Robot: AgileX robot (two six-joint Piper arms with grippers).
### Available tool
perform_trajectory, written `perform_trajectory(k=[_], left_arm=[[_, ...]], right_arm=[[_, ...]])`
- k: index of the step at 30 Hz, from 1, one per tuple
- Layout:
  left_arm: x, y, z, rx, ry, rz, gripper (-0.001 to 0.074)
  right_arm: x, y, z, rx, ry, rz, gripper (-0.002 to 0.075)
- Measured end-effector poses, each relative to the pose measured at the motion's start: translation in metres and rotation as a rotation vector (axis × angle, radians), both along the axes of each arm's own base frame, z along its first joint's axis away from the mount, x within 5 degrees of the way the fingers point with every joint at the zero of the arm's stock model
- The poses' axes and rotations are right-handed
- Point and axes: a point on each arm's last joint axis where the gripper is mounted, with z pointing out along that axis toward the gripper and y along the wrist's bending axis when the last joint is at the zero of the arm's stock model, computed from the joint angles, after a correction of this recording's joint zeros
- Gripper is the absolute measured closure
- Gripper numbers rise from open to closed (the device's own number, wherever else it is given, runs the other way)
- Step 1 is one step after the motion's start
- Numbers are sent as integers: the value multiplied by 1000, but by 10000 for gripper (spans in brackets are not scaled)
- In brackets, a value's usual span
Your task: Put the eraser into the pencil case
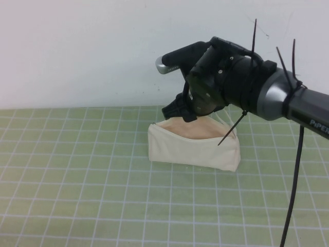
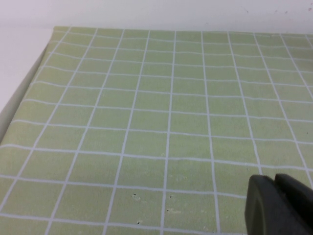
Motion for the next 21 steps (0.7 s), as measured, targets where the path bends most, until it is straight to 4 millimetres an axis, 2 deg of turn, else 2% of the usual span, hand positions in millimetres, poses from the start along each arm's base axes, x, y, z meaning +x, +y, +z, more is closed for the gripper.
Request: perform_trajectory(k=[6,9,11,14,16,18,21], left_arm=[[0,0,0,0,0,0,738],[0,0,0,0,0,0,738],[0,0,0,0,0,0,738],[0,0,0,0,0,0,738],[0,0,0,0,0,0,738],[0,0,0,0,0,0,738],[0,0,0,0,0,0,738]], right_arm=[[0,1,-5,8,18,-3,357],[-2,-1,0,-1,32,-18,352],[-6,-4,10,6,34,-27,364],[-15,-11,35,17,20,-36,438],[-26,-17,59,28,-8,-23,540],[-40,-21,81,48,-45,2,637],[-67,-27,108,80,-105,50,703]])
